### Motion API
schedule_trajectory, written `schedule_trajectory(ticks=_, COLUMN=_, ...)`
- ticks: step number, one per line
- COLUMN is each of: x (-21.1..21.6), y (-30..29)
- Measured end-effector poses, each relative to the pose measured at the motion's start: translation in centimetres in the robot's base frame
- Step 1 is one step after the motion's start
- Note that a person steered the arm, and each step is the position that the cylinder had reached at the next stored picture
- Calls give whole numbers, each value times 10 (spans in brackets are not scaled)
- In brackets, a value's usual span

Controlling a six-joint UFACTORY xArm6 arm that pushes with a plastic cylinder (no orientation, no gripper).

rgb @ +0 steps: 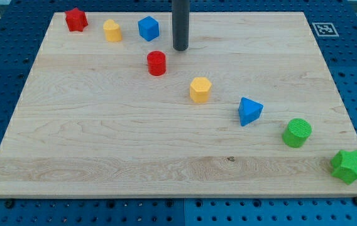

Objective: Adjust the cube in diagonal line

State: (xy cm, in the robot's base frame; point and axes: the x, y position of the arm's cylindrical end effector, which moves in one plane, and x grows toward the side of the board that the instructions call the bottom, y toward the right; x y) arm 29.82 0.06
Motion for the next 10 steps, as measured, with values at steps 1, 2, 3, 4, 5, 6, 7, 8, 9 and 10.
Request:
schedule_trajectory(ticks=1, x=-29, y=0)
schedule_trajectory(ticks=2, x=-57, y=-4)
schedule_trajectory(ticks=3, x=-77, y=-38)
schedule_trajectory(ticks=4, x=-79, y=-67)
schedule_trajectory(ticks=5, x=-71, y=-69)
schedule_trajectory(ticks=6, x=-59, y=-69)
schedule_trajectory(ticks=7, x=-50, y=-72)
schedule_trajectory(ticks=8, x=-46, y=-72)
schedule_trajectory(ticks=9, x=-42, y=-71)
schedule_trajectory(ticks=10, x=-42, y=-70)
